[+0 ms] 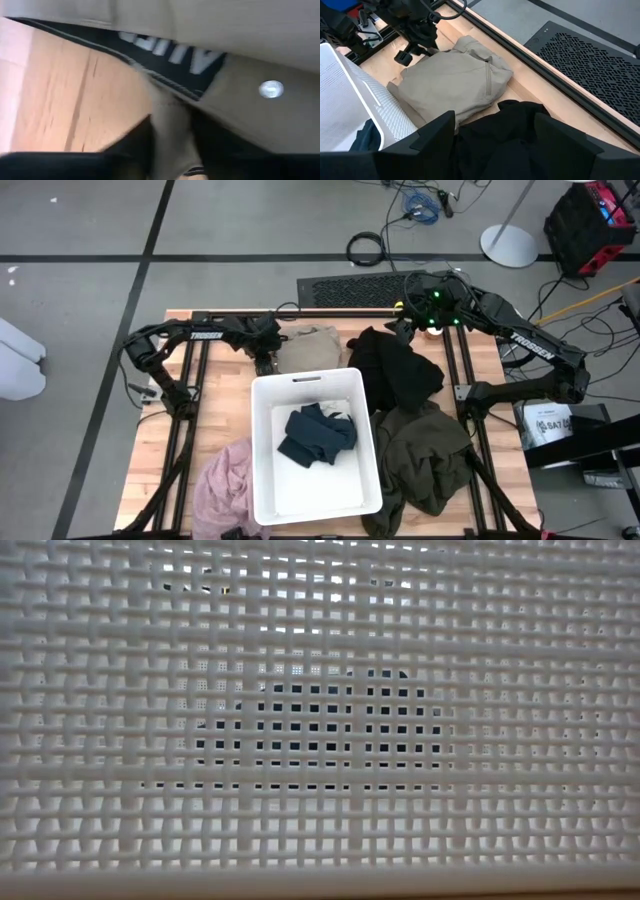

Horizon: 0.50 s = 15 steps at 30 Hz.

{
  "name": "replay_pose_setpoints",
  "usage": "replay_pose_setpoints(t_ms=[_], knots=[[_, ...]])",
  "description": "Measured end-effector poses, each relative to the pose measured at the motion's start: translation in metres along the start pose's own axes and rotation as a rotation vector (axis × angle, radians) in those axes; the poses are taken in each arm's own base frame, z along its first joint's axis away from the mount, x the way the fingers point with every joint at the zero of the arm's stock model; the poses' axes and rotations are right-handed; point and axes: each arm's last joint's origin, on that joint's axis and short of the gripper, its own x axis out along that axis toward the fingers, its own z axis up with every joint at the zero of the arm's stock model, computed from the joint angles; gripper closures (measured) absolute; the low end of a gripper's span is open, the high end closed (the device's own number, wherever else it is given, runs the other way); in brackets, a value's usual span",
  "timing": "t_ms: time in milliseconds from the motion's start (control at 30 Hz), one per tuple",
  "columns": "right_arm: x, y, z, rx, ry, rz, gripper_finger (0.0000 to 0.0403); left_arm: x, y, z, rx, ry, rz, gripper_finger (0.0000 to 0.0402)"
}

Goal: Sort clothes
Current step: Put the brown shorts into the white laundry bin

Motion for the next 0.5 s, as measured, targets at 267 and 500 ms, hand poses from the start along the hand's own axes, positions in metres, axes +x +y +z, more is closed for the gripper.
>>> replay_pose_setpoints(t_ms=[267,500], knots=[[0.0,0.0,0.0,0.017,0.0,0.0,0.014,-0.034,0.001,-0.004,-0.005,-0.075,0.074,0.0391],[0.0,0.0,0.001,0.022,-0.007,0.003,0.014,-0.088,-0.001,-0.012,-0.009,-0.273,0.141,0.0393]])
